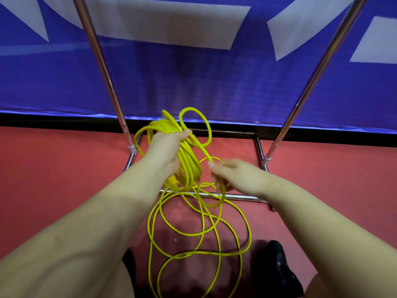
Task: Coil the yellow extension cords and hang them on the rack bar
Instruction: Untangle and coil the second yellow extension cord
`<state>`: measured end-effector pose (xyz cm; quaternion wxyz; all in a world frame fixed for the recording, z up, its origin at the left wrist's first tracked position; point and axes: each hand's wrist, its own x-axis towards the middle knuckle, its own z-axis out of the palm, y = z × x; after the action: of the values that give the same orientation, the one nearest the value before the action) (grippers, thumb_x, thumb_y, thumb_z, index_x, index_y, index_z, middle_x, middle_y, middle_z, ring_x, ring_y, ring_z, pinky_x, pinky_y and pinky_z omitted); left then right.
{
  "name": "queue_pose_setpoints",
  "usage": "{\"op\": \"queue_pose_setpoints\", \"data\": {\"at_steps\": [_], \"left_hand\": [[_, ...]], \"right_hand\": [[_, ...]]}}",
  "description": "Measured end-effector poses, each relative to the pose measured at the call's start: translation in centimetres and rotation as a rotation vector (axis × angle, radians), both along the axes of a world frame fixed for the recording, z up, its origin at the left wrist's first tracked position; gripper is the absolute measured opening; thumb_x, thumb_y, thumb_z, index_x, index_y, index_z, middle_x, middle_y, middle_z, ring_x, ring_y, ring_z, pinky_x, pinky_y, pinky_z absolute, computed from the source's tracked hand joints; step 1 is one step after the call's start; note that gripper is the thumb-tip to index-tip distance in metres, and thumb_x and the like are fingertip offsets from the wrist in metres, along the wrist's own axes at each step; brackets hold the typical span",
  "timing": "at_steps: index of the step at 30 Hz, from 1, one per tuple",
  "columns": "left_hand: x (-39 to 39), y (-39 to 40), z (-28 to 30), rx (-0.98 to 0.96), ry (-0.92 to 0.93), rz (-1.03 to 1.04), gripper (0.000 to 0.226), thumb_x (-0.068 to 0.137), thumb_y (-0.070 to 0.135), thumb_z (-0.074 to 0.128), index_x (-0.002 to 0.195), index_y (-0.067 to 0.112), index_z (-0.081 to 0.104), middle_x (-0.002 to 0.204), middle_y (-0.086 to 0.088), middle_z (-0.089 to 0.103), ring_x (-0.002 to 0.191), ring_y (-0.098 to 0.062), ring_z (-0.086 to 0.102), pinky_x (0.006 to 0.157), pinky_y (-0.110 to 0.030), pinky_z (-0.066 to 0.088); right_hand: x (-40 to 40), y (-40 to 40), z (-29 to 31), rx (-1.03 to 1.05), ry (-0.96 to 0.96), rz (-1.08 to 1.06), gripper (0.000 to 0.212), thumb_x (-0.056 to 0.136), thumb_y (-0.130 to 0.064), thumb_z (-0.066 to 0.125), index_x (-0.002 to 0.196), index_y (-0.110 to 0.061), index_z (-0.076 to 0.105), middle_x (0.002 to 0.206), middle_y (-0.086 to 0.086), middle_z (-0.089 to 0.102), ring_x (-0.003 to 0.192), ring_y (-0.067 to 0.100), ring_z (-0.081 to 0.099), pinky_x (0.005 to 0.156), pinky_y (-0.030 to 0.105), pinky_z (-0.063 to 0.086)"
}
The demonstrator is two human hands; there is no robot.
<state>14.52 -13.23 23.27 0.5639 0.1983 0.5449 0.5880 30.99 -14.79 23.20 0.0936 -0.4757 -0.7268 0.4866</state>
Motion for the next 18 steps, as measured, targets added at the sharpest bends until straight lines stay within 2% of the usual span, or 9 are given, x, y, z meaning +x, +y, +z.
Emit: {"op": "queue_pose_setpoints", "data": {"at_steps": [2, 4, 5, 7, 10, 12, 15, 18], "left_hand": [[-1.0, 0.4, 0.2, 0.003, -0.035, 0.039, 0.006, 0.088, 0.0, 0.056, 0.084, 0.002, 0.06, 0.055, -0.004, 0.063, 0.048, -0.013, 0.062, 0.056, -0.027, 0.05], [-2.0, 0.7, 0.2, -0.002, -0.051, 0.069, 0.004, 0.089, 0.002, 0.056, 0.087, 0.002, 0.06, 0.06, -0.005, 0.063, 0.051, -0.014, 0.063, 0.059, -0.029, 0.051], [-2.4, 0.9, 0.0, -0.005, -0.045, 0.084, 0.003, 0.089, 0.003, 0.057, 0.089, 0.003, 0.06, 0.065, -0.006, 0.062, 0.055, -0.015, 0.063, 0.064, -0.031, 0.052], [-2.8, 1.1, -0.2, 0.008, -0.032, 0.094, 0.006, 0.09, 0.007, 0.058, 0.084, 0.006, 0.059, 0.065, -0.005, 0.061, 0.058, -0.016, 0.061, 0.068, -0.031, 0.051], [-2.8, 1.1, -0.1, 0.004, -0.013, 0.027, 0.018, 0.095, 0.011, 0.05, 0.079, 0.009, 0.057, 0.054, 0.005, 0.064, 0.051, -0.005, 0.062, 0.062, -0.026, 0.047], [-2.6, 0.9, 0.0, -0.021, -0.038, -0.039, 0.018, 0.096, 0.012, 0.048, 0.081, 0.009, 0.056, 0.051, 0.006, 0.063, 0.048, -0.005, 0.061, 0.063, -0.027, 0.047], [-2.3, 0.3, 0.5, -0.048, -0.091, -0.199, 0.023, 0.096, 0.015, 0.047, 0.075, 0.01, 0.053, 0.049, 0.003, 0.055, 0.043, -0.008, 0.056, 0.061, -0.027, 0.049], [-1.5, -0.3, 1.2, -0.063, -0.099, -0.344, 0.022, 0.095, 0.014, 0.046, 0.074, 0.011, 0.053, 0.052, 0.003, 0.053, 0.043, -0.009, 0.053, 0.053, -0.021, 0.051]], "right_hand": [[0.5, -0.5, -0.5, -0.025, -0.161, 0.11, 0.03, 0.096, -0.037, 0.045, 0.078, -0.015, 0.055, 0.067, -0.006, 0.056, 0.06, 0.005, 0.049, 0.064, 0.016, 0.04], [1.1, -0.4, -1.0, 0.032, -0.186, 0.136, 0.013, 0.094, -0.025, 0.054, 0.084, -0.017, 0.056, 0.073, -0.005, 0.056, 0.065, 0.005, 0.05, 0.065, 0.014, 0.04], [1.4, -0.2, -1.1, 0.051, -0.161, 0.12, 0.005, 0.093, -0.017, 0.056, 0.091, -0.013, 0.057, 0.077, -0.002, 0.058, 0.068, 0.008, 0.052, 0.068, 0.017, 0.043], [1.8, 0.3, -1.0, 0.054, -0.047, 0.018, 0.009, 0.091, -0.007, 0.056, 0.099, -0.01, 0.052, 0.078, 0.005, 0.063, 0.069, 0.016, 0.059, 0.069, 0.023, 0.049], [2.2, 1.0, -0.1, 0.095, 0.188, -0.229, 0.018, 0.091, -0.005, 0.055, 0.089, -0.019, 0.045, 0.072, 0.005, 0.066, 0.054, 0.018, 0.062, 0.054, 0.019, 0.05], [2.7, 1.4, 0.6, 0.103, 0.291, -0.371, 0.014, 0.092, -0.006, 0.055, 0.086, -0.018, 0.049, 0.068, 0.003, 0.065, 0.045, 0.013, 0.059, 0.051, 0.021, 0.049], [3.4, 1.8, 1.0, 0.124, 0.236, -0.456, 0.008, 0.092, -0.009, 0.054, 0.093, -0.012, 0.061, 0.07, 0.005, 0.061, 0.046, 0.012, 0.055, 0.051, 0.022, 0.05], [3.6, 2.1, 1.0, 0.09, 0.245, -0.517, 0.013, 0.092, -0.01, 0.054, 0.099, -0.007, 0.065, 0.068, 0.004, 0.055, 0.042, 0.011, 0.052, 0.048, 0.02, 0.048]]}}
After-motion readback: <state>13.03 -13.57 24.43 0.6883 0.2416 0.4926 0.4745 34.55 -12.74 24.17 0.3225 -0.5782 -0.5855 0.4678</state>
